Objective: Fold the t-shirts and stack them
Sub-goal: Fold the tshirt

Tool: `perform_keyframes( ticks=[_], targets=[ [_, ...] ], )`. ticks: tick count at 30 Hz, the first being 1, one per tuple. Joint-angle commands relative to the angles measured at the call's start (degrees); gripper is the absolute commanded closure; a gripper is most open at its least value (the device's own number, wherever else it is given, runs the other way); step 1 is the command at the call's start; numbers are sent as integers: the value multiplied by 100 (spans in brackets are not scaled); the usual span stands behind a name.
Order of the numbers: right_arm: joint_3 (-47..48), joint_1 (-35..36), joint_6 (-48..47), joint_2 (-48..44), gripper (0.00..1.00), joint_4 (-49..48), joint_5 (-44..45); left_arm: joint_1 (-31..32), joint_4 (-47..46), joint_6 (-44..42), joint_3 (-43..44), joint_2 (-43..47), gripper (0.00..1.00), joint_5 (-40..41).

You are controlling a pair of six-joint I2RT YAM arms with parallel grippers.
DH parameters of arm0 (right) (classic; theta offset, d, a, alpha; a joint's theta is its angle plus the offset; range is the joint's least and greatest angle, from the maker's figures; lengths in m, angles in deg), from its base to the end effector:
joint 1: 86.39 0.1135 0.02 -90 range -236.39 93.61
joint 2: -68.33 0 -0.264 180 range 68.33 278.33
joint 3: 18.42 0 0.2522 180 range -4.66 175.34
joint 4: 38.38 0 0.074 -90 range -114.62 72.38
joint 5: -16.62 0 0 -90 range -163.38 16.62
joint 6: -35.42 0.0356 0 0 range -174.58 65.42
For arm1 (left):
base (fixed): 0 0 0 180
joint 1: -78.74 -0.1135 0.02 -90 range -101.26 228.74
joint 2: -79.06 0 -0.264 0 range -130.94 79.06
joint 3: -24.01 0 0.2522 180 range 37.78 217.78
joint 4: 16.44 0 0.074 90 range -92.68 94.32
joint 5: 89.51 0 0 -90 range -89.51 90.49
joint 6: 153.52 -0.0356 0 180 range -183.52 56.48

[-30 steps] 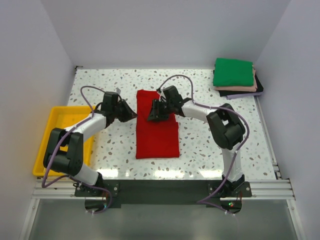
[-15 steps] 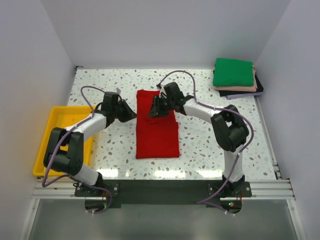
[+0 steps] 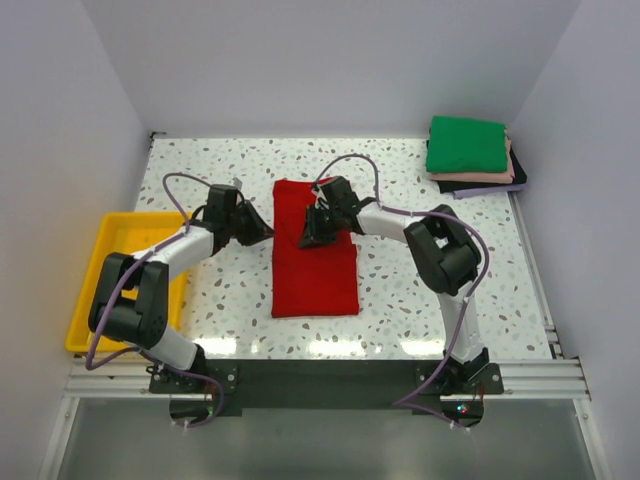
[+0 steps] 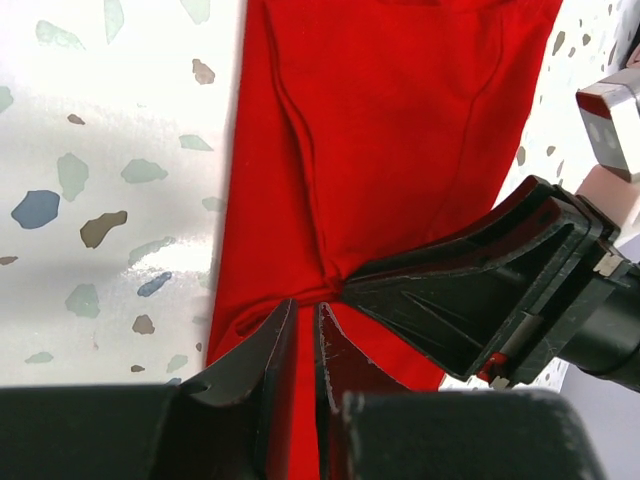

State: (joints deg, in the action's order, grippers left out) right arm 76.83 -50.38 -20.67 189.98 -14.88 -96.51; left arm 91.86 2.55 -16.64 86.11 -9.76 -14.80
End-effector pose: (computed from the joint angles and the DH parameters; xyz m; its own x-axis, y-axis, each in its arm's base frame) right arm 0.3584 0.2777 0.1445 -0.9293 -0.0412 -0.3669 -0.2734 0.7448 0.6087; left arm 0.3051 -0.0808 0.1865 -0.7672 -0.5441 -0.3395 -0.2366 0.7322 -0.6387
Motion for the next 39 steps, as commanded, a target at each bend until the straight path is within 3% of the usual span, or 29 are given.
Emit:
perform_keyframes(
  ticks=[1,9,15,23,29,39],
  targets=[
    [279,64,-95,87,74,151,125,-56,-225,-73,-35,-22,84,-106],
    [516,-76,-104,-403,65,415,301,-56,-172,-108,53,-4,84,-124],
    [297,-963,273,-826,61,28,-50,-56,-163,-152,316,-65,84,-220],
    [656,-1843,704,-169,63,-297,-683,163,-330,-73,1353,-1040,85,-431],
    [1202,-1966,906,342,67,-358,-947,287,-330,-29,2083,-1954,86,-466],
    [666,-1975,829,535,68,-491,-851,287,-216,94,2567,-2729,88,-151]
  ],
)
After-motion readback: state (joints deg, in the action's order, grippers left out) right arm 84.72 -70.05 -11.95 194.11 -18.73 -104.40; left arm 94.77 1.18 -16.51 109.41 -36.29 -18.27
